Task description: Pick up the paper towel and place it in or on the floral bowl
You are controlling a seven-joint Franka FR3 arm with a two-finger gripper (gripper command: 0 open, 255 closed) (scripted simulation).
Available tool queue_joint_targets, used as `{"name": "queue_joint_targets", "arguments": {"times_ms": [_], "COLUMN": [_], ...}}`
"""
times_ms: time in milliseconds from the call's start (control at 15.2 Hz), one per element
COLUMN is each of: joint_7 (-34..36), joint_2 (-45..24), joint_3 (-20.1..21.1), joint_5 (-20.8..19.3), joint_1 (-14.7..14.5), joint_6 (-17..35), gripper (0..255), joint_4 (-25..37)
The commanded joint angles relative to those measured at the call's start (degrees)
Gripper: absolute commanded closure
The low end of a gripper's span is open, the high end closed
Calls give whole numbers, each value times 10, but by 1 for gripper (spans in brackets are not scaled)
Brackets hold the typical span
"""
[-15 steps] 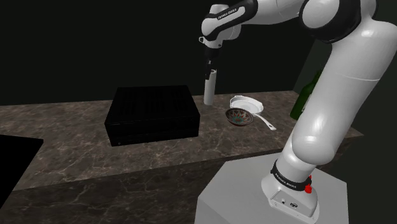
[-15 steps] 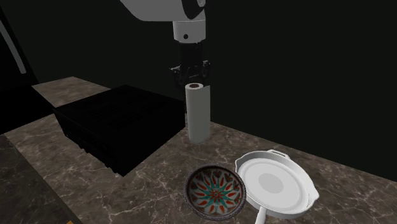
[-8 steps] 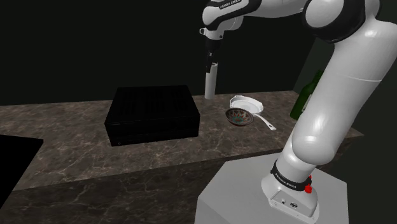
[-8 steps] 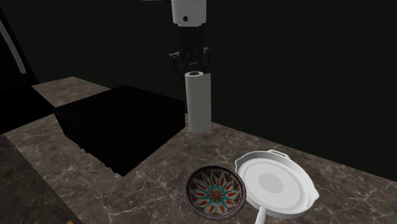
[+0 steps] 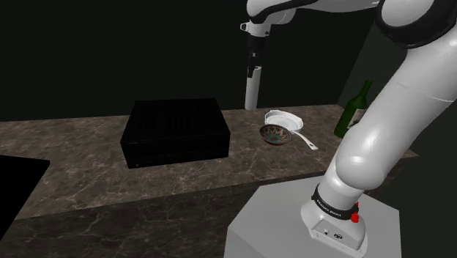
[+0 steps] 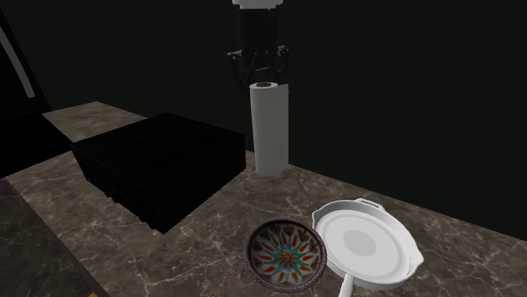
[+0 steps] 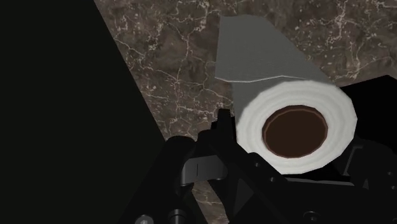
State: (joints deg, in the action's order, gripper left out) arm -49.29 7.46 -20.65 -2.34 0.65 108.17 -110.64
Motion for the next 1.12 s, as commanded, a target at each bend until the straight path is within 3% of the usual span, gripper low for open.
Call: {"name": "queue_joint_targets", "arguments": {"times_ms": [0, 792, 1056], "joint_7": [-3, -44, -43], "joint_2": [44, 251, 256], "joint_3": [-3, -13, -17], "joint_5": [-16, -86, -90], "joint_1": [6, 60, 63], "joint_6": [-8, -114, -84], "gripper": [255, 255, 255], "joint_4": [-33, -123, -158]}}
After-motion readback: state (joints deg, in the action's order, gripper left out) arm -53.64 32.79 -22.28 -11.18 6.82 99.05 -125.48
